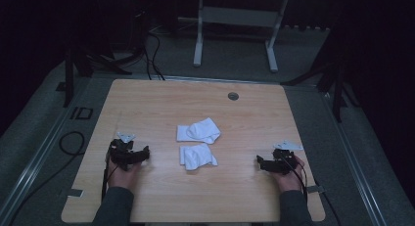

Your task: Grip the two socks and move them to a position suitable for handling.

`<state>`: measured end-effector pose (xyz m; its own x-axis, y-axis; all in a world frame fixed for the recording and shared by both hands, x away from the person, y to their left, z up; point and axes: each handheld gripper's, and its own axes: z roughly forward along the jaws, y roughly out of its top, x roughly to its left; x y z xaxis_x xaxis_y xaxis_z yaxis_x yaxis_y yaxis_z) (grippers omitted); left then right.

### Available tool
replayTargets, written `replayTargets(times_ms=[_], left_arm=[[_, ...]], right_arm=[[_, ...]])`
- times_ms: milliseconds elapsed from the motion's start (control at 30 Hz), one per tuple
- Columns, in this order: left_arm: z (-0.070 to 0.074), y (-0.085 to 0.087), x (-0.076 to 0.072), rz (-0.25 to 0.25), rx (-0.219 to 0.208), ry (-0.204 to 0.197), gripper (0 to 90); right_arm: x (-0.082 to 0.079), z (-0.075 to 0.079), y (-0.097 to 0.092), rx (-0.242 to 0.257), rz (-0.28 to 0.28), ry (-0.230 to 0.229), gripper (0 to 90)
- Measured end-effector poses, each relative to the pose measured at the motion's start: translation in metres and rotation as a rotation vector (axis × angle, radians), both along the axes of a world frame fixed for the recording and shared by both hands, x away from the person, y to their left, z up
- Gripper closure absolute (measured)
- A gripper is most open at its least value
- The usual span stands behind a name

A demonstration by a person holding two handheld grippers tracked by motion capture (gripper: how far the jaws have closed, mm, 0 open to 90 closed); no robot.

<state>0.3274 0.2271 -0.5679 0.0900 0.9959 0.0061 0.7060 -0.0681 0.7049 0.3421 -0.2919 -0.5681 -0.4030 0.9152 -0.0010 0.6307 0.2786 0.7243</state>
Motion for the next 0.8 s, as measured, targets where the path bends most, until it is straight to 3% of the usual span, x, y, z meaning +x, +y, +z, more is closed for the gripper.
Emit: replayTargets(times_ms=[800], left_arm=[[0.0,0.0,0.0001,0.0,0.0,0.0,14.0]], right_arm=[[0.0,0.0004,0.0003,0.0,-0.002,0.002,14.5]])
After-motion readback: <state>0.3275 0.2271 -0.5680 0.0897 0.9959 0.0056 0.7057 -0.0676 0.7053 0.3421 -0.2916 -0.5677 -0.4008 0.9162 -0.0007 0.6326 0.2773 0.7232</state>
